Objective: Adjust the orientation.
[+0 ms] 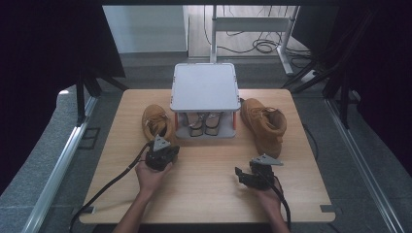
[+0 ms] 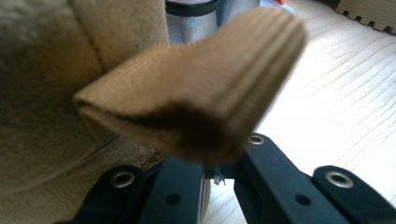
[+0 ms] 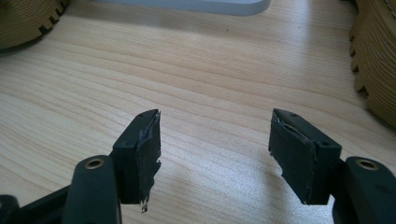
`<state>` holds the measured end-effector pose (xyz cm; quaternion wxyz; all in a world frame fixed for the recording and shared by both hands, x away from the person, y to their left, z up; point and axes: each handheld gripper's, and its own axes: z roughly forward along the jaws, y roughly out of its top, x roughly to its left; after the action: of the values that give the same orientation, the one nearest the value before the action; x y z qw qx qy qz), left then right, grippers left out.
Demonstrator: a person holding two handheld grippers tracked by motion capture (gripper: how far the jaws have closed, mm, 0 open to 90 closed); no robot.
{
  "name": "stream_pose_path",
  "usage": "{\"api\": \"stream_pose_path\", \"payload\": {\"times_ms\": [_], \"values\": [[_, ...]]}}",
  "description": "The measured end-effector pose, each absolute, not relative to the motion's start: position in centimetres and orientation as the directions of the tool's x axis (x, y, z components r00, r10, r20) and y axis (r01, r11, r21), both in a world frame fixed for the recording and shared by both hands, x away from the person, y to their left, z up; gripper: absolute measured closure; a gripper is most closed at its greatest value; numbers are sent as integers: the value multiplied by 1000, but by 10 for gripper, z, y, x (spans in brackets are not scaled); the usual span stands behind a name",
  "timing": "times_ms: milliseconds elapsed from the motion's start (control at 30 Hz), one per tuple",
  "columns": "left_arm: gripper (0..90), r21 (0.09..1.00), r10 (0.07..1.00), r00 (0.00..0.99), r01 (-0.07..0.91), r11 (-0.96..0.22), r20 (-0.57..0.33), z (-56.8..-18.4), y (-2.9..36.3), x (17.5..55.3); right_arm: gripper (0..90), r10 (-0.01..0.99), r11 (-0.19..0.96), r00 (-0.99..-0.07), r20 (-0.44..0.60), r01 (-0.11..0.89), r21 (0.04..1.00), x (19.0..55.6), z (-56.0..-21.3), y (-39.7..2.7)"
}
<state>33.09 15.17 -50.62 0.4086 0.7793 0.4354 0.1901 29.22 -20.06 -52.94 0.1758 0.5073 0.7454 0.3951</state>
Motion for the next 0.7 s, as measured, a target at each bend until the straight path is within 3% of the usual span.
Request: {"api": "stream_pose_path", "payload": {"times_ms": [700], "values": [[900, 774, 849, 516, 582, -248, -116, -505, 186, 326, 343, 896, 184, -426, 126, 614, 767, 292, -529, -200]]}}
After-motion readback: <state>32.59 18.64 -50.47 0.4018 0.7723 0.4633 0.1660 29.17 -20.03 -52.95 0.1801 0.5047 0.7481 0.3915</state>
